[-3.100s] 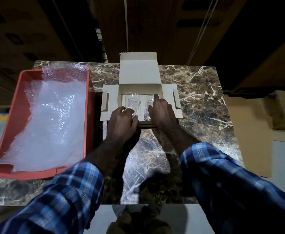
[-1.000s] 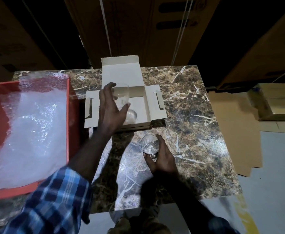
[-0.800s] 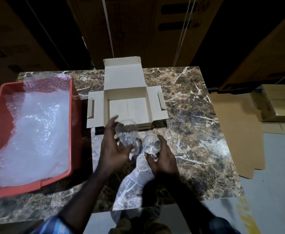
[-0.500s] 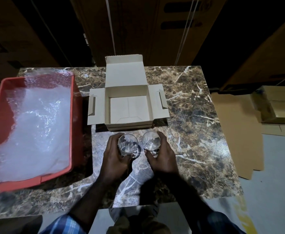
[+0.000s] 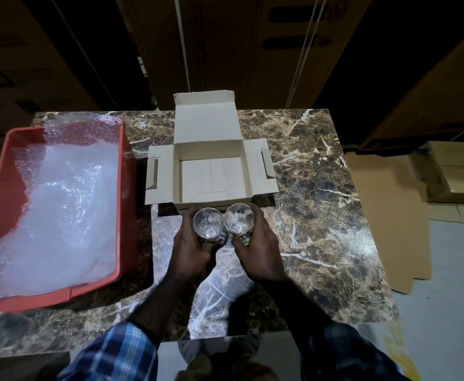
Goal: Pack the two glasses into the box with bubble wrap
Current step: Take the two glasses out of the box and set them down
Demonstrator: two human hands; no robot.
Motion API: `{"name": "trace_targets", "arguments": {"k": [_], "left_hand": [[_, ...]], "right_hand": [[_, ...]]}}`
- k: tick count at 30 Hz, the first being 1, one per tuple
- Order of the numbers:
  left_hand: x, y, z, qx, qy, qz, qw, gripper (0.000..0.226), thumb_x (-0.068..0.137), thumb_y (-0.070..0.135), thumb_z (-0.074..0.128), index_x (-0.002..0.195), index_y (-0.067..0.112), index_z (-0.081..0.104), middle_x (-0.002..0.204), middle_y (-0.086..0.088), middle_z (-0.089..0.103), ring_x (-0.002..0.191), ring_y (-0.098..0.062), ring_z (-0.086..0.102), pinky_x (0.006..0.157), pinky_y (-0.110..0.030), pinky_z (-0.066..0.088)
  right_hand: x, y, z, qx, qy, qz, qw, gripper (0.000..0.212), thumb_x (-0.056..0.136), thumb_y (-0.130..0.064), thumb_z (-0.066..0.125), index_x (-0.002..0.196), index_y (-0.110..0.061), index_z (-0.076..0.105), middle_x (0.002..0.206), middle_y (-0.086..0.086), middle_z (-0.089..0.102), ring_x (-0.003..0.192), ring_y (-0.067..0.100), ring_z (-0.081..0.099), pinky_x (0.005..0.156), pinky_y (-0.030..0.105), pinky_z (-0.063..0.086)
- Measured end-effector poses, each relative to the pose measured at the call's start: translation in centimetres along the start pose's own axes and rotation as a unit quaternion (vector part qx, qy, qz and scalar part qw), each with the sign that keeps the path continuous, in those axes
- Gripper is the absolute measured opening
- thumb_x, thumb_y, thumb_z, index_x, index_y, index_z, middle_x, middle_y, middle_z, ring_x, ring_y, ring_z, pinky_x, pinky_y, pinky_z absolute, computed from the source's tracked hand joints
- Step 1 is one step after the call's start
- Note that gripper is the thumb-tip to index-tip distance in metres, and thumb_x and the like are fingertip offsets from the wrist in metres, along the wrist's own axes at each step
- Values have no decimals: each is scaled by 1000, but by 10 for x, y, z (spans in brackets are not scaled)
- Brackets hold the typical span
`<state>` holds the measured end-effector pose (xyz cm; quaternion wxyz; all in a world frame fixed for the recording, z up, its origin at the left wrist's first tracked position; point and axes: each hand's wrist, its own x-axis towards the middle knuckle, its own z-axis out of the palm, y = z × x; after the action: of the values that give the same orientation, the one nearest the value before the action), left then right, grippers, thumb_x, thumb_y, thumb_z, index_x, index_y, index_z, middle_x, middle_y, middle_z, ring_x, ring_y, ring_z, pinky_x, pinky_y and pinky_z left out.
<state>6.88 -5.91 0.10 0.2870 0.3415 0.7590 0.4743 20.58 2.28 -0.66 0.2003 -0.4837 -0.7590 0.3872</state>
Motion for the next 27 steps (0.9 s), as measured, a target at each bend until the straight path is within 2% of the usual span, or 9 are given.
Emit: {"name": "trace_targets", "arguments": {"k": [3, 8, 13, 17, 21, 27], "left_hand": [[3, -6, -1, 16, -8, 7, 1000, 73, 74, 7, 85, 129, 31, 45, 106, 18, 66, 93, 7, 62, 69, -7, 45], [6, -9, -2, 39, -18, 4, 999, 74, 79, 1, 77, 138, 28, 41, 103, 17, 66, 83, 11, 62, 62, -4, 44], [8, -13, -4, 50, -10, 8, 999, 78, 80, 6, 76, 142, 34, 38, 111, 11, 67, 95, 0, 64, 76, -10, 47], [7, -12, -4, 48, -8, -2, 999, 80, 81, 8, 77, 146, 30, 37, 105, 12, 67, 85, 10, 63, 69, -2, 41], [8, -13, -5, 44, -6, -1, 999, 84, 80, 19, 81, 148, 34, 35, 113, 10, 67, 99, -5, 64, 76, -2, 41], [4, -3, -6, 15, -6, -4, 1000, 83, 78, 12, 82, 146, 29, 36, 113, 6, 67, 100, -8, 63, 73, 1, 39]], "right_hand": [[1, 0, 1, 0, -4, 3, 1000, 77, 89, -24, 71, 152, -22, 27, 144, 8, 51, 129, 26, 51, 102, 35, 46], [1, 1, 0, -5, -8, 9, 1000, 77, 89, -25, 70, 152, -23, 26, 146, 6, 50, 130, 25, 50, 103, 32, 45], [2, -1, 1, -4, -8, 11, 1000, 76, 89, -25, 70, 151, -25, 26, 144, 6, 51, 129, 26, 51, 102, 38, 47], [4, 0, 3, -7, -9, 5, 1000, 75, 90, -26, 69, 151, -25, 25, 142, 7, 52, 126, 27, 54, 99, 40, 49], [7, -1, 3, -10, -11, -1, 1000, 77, 90, -22, 69, 152, -25, 23, 141, 9, 54, 123, 28, 55, 96, 35, 49], [9, 2, 2, -16, -19, 3, 1000, 80, 88, -23, 70, 152, -28, 22, 135, 8, 58, 116, 28, 59, 89, 31, 49]]}}
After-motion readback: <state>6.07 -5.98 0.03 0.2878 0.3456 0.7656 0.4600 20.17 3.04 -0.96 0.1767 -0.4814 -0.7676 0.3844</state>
